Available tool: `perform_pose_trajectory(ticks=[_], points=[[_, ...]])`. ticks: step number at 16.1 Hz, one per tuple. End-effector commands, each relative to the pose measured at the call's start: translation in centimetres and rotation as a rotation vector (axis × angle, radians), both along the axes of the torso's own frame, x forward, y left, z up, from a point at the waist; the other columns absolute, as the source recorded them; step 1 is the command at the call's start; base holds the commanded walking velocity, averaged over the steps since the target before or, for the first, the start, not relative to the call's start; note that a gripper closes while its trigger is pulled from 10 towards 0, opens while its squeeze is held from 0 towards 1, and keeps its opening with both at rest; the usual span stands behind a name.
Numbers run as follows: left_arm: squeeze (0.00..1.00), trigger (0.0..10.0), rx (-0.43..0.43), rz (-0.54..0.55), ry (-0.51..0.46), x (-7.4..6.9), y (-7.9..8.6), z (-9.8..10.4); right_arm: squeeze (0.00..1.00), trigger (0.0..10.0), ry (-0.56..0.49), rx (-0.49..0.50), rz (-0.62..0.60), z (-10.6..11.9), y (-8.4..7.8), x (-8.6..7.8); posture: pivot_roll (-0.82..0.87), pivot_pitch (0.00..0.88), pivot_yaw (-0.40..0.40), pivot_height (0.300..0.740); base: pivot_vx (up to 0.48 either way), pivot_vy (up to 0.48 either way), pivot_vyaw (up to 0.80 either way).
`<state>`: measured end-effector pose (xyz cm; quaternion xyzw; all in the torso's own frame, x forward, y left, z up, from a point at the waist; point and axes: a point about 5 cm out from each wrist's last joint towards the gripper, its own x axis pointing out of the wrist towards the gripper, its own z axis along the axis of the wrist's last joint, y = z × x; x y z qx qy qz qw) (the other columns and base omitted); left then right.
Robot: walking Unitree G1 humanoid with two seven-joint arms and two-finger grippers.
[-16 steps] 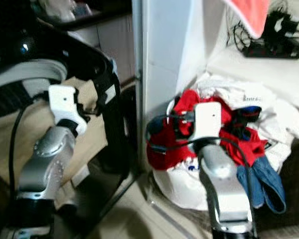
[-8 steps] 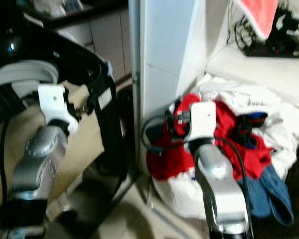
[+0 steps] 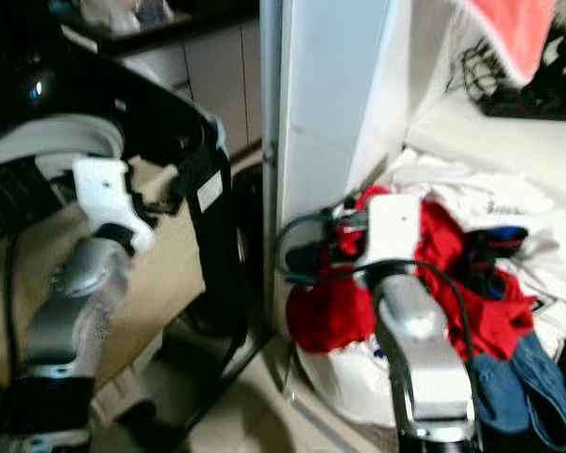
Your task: Clothes washing
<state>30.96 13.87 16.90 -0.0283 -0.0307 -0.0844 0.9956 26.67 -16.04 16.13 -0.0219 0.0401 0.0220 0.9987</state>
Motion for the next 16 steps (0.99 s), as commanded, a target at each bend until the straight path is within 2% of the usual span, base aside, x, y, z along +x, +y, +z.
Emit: perform_pose_trajectory(ticks=[1, 3, 7, 8, 9, 10, 12, 13, 14, 16], points=[[0.0, 10.0, -0.005, -0.025, -0.001, 0.0, -0.4, 0.2, 0.0, 10.0, -0.031, 0.019, -0.019, 0.9, -0.3, 0.0, -0.13, 0.0, 0.026, 0.74, 0.0, 0.0, 0.0], [0.0, 10.0, -0.017, -0.042, 0.004, 0.1, -0.7, 0.2, 0.0, 10.0, -0.05, 0.026, -0.051, 1.4, -0.9, 0.2, -0.13, 0.0, 0.03, 0.74, 0.0, 0.0, 0.0], [0.0, 10.0, -0.009, -0.062, 0.012, 0.2, -1.1, 0.1, 0.0, 10.0, -0.051, -0.022, -0.101, 1.6, -2.3, 0.7, -0.14, 0.0, 0.03, 0.74, 0.0, 0.0, 0.0], [0.0, 10.0, -0.011, -0.069, 0.014, 0.3, -1.2, 0.2, 0.7, 10.0, -0.017, -0.034, -0.155, 1.3, -3.4, 0.9, -0.13, 0.0, 0.027, 0.74, 0.0, 0.0, 0.0], [0.0, 10.0, -0.012, -0.082, 0.014, 0.3, -1.4, 0.2, 1.0, 10.0, 0.006, -0.04, -0.195, 1.2, -4.4, 1.1, -0.13, 0.0, 0.026, 0.74, 0.0, 0.0, 0.0], [0.0, 10.0, -0.005, -0.106, 0.014, 0.2, -1.6, 0.2, 1.0, 10.0, 0.038, -0.05, -0.228, 1.0, -5.5, 1.2, -0.13, 0.0, 0.025, 0.74, 0.0, 0.0, 0.0], [0.0, 10.0, 0.004, -0.136, 0.008, 0.1, -1.9, 0.2, 1.0, 10.0, 0.084, -0.061, -0.26, 0.7, -6.5, 1.2, -0.13, 0.0, 0.023, 0.74, 0.0, 0.0, 0.0], [0.0, 10.0, -0.005, -0.209, 0.007, -0.2, -2.4, 0.2, 1.0, 10.0, 0.156, -0.088, -0.303, 0.2, -7.5, 1.0, -0.13, 0.0, 0.021, 0.74, 0.0, 0.0, 0.0], [0.0, 10.0, -0.03, -0.347, 0.0, -1.0, -3.1, 0.5, 1.0, 10.0, 0.207, -0.117, -0.349, -0.1, -8.4, 0.6, -0.13, 0.0, 0.022, 0.74, 0.0, 0.0, 0.0], [0.0, 10.0, -0.023, -0.48, -0.027, -1.9, -3.6, 1.1, 1.0, 10.0, 0.231, -0.128, -0.394, -0.1, -9.0, 0.4, -0.13, 0.0, 0.022, 0.74, 0.0, 0.0, 0.0]])
